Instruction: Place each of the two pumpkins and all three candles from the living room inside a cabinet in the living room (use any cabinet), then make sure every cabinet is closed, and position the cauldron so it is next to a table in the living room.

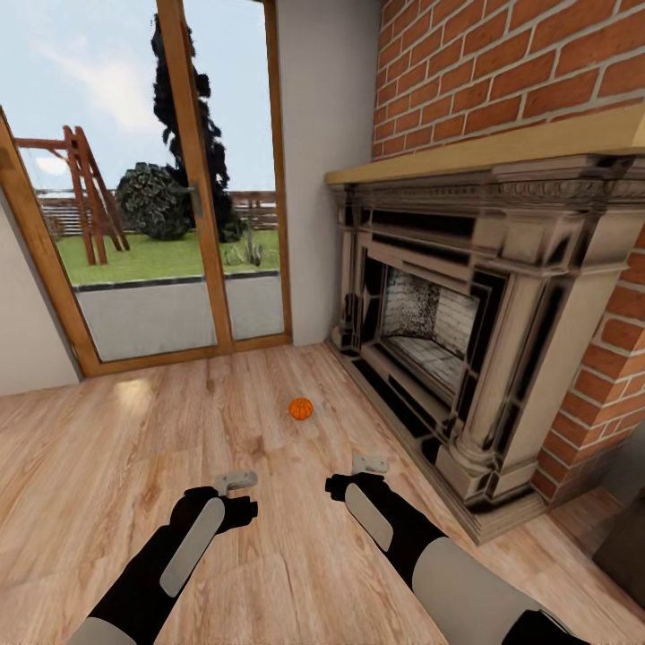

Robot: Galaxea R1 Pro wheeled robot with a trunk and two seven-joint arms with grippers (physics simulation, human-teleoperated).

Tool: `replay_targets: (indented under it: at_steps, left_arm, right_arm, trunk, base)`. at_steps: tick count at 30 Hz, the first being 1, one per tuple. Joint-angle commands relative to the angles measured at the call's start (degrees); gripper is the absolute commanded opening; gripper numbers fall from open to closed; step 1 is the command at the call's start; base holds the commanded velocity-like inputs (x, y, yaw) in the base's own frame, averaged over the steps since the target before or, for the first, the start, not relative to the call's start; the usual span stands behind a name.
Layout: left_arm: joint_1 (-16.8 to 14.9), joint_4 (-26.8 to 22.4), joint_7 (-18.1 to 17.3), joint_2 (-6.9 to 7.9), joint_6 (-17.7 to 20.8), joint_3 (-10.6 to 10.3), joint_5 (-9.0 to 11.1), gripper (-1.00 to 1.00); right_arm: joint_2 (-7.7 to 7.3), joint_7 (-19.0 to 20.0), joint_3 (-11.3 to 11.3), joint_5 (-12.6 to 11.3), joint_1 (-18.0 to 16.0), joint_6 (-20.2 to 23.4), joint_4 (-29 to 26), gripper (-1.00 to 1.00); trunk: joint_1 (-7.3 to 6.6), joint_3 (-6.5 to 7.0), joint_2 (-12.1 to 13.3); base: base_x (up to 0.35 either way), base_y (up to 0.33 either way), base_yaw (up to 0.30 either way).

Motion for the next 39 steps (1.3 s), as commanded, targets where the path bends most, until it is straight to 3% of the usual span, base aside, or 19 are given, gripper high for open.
replay_targets:
  at_steps: [1,19,21,24,27,31,35,39]
  left_arm:
    - [-0.1,-0.1,0.6,0.06,0.0,-0.2,0.6,1.0]
    - [0.0,-1.1,0.5,0.2,0.1,0.0,0.9,1.0]
    - [0.0,-2.8,0.5,0.25,0.1,0.0,1.0,1.0]
    - [0.2,-4.7,0.6,0.68,0.1,0.0,1.3,1.0]
    - [0.3,-6.0,0.6,0.94,0.1,0.1,1.4,1.0]
    - [0.4,-7.5,0.6,1.29,0.2,0.2,1.5,1.0]
    - [0.5,-9.4,0.5,2.51,0.2,0.1,2.0,1.0]
    - [0.5,-9.8,0.6,2.83,0.1,0.1,3.4,1.0]
  right_arm:
    - [0.0,-0.4,0.2,-0.3,-0.1,0.2,-0.1,1.0]
    - [0.0,-0.7,0.1,0.0,-0.1,0.5,0.7,1.0]
    - [0.0,-2.2,0.0,-0.2,-0.1,1.1,1.0,1.0]
    - [0.0,-7.5,-0.1,-0.8,-0.1,2.8,1.4,1.0]
    - [0.0,-11.5,-0.1,-3.1,-0.1,4.3,1.5,1.0]
    - [0.0,-12.8,0.0,-4.9,-0.1,5.2,1.5,1.0]
    - [0.0,-12.9,0.0,-5.1,-0.1,5.4,1.5,1.0]
    - [0.0,-12.7,0.0,-5.2,-0.1,5.4,1.5,1.0]
  trunk:
    - [0.22,-0.24,-0.4]
    - [4.17,-3.48,-7.7]
    - [4.61,-3.84,-8.5]
    - [5.27,-4.37,-9.7]
    - [5.93,-4.91,-10.9]
    - [6.81,-5.63,-12.5]
    - [7.69,-6.35,-14.1]
    - [8.56,-7.07,-15.7]
  base:
    - [0.0,0.0,0.0]
    - [0.0,0.0,0.0]
    - [0.0,0.0,0.0]
    - [0.0,0.0,0.0]
    - [0.0,0.0,0.0]
    - [0.0,0.0,0.0]
    - [0.0,0.0,0.0]
    - [0.0,0.0,0.0]
